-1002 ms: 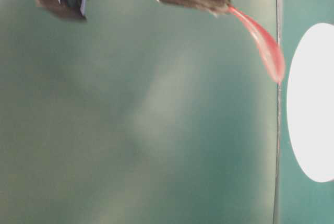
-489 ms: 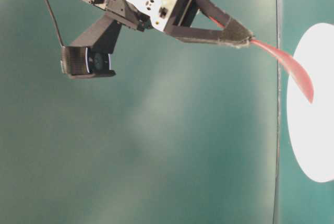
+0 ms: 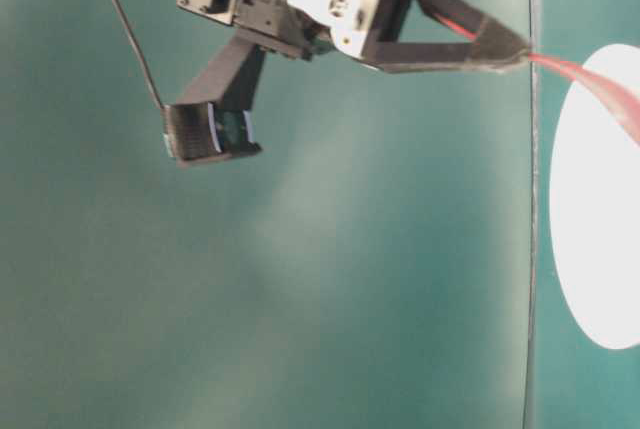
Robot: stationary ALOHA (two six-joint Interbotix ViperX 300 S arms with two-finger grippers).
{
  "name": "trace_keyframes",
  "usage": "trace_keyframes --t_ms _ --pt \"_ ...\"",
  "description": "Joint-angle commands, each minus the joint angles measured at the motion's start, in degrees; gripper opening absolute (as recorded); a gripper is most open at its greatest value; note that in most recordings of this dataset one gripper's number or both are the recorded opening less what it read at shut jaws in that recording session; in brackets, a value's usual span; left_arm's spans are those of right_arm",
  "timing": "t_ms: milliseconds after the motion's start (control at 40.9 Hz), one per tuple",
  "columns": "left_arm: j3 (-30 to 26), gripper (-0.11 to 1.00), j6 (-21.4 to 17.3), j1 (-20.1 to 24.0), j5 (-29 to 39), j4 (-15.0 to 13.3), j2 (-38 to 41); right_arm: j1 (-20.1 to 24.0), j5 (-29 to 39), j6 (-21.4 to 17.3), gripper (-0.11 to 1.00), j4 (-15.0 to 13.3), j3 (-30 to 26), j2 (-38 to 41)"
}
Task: Grip the spoon and scoop the red block from the bowl with right arm.
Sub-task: 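Lower the spoon bowl into the white bowl beside the red cube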
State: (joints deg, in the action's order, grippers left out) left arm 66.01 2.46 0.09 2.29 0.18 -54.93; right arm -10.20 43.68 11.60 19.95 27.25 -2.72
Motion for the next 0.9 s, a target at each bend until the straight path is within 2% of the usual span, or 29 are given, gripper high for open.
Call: trace_keyframes --t_ms 0,269,880 --pt "-1.14 0.02 0.09 -0.09 -0.26 0.18 0.35 0.62 -0.53 -0.09 0.25 -0.09 -1.05 0.26" --pt "-1.14 0.02 0.09 -0.09 -0.26 0.09 0.44 0.7 -1.23 0.0 0.25 -0.18 -1.49 1.76" --pt "-1.14 0.02 0.0 -0.09 -0.26 0.18 0.44 0.7 -6.94 -0.09 0.25 -2.99 -4.31 6.33"
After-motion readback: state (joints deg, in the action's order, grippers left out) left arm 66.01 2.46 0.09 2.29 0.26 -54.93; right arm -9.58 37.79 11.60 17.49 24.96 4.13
